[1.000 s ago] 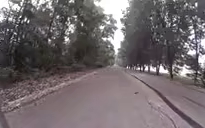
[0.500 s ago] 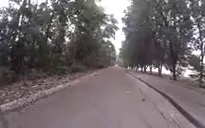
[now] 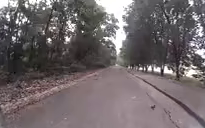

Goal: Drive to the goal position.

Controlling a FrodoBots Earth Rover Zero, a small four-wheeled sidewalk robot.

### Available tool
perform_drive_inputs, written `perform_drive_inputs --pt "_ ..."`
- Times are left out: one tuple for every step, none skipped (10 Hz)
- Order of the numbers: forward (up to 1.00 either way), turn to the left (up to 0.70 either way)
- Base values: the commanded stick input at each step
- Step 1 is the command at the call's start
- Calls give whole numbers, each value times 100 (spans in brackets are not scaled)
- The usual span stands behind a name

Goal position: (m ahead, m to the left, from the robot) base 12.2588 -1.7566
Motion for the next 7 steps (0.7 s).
perform_drive_inputs --pt "70 0" --pt "70 0" --pt "70 0" --pt "70 0" --pt "70 0" --pt "70 0" --pt "70 0"
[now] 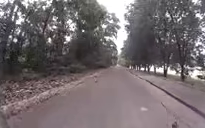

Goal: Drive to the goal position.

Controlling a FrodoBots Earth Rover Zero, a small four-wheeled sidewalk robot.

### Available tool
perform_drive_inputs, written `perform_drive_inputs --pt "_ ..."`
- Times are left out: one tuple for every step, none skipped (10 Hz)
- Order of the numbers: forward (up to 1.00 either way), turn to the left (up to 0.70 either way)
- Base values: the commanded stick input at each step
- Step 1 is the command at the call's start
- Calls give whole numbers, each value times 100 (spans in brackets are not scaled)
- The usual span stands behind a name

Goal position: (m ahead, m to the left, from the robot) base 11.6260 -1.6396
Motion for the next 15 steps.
perform_drive_inputs --pt "70 0" --pt "70 0" --pt "70 0" --pt "70 0" --pt "70 0" --pt "70 0" --pt "70 0" --pt "70 0" --pt "70 0" --pt "70 0" --pt "70 0" --pt "70 0" --pt "70 0" --pt "70 0" --pt "70 0"
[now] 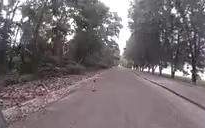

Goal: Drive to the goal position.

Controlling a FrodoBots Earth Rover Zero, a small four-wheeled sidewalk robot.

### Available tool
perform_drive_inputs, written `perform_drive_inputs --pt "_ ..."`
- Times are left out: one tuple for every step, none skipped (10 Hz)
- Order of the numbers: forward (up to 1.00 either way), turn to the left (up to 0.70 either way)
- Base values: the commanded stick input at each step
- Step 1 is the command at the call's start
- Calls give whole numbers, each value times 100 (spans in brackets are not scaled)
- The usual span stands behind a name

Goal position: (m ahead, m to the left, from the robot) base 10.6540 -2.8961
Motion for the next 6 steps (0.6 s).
perform_drive_inputs --pt "70 0" --pt "70 0" --pt "70 0" --pt "70 0" --pt "70 0" --pt "70 0"
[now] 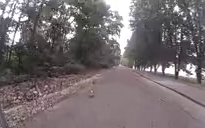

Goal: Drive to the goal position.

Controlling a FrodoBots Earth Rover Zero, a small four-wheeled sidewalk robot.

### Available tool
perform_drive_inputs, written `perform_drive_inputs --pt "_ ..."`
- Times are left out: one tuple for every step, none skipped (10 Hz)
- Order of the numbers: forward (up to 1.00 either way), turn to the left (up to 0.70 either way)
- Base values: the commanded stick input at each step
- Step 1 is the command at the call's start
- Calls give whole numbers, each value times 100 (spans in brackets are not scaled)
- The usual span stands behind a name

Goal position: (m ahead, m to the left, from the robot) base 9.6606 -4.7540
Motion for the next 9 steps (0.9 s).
perform_drive_inputs --pt "70 0" --pt "70 0" --pt "70 -33" --pt "70 -5" --pt "70 0" --pt "70 0" --pt "70 0" --pt "70 0" --pt "70 0"
